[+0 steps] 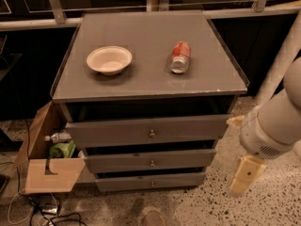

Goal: Open bottom drawer

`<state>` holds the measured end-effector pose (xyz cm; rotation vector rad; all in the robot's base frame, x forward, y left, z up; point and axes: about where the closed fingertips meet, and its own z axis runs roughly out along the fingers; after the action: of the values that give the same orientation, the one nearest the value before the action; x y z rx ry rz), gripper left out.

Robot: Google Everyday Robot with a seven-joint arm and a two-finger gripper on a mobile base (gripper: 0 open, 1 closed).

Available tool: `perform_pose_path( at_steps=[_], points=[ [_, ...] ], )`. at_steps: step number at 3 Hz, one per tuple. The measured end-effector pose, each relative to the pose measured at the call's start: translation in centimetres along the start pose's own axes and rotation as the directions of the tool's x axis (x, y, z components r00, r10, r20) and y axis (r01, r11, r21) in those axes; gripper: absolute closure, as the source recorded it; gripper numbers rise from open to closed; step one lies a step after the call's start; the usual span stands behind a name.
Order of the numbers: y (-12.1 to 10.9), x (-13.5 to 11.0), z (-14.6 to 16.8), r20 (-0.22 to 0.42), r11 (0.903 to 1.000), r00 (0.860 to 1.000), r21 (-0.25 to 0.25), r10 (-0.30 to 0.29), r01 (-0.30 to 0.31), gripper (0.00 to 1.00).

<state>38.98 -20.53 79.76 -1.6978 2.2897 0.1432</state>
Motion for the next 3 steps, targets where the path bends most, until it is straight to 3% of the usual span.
perform_pose_path(
  at_steps=[2,3],
  points=[
    [2.2,4.1,8.5,-0.129,0.9988,0.991,-0.030,0.036,-0.040,0.00],
    [2.2,4.1,8.5,-0.129,0.9988,0.991,-0.030,0.036,-0.040,0.00]
  ],
)
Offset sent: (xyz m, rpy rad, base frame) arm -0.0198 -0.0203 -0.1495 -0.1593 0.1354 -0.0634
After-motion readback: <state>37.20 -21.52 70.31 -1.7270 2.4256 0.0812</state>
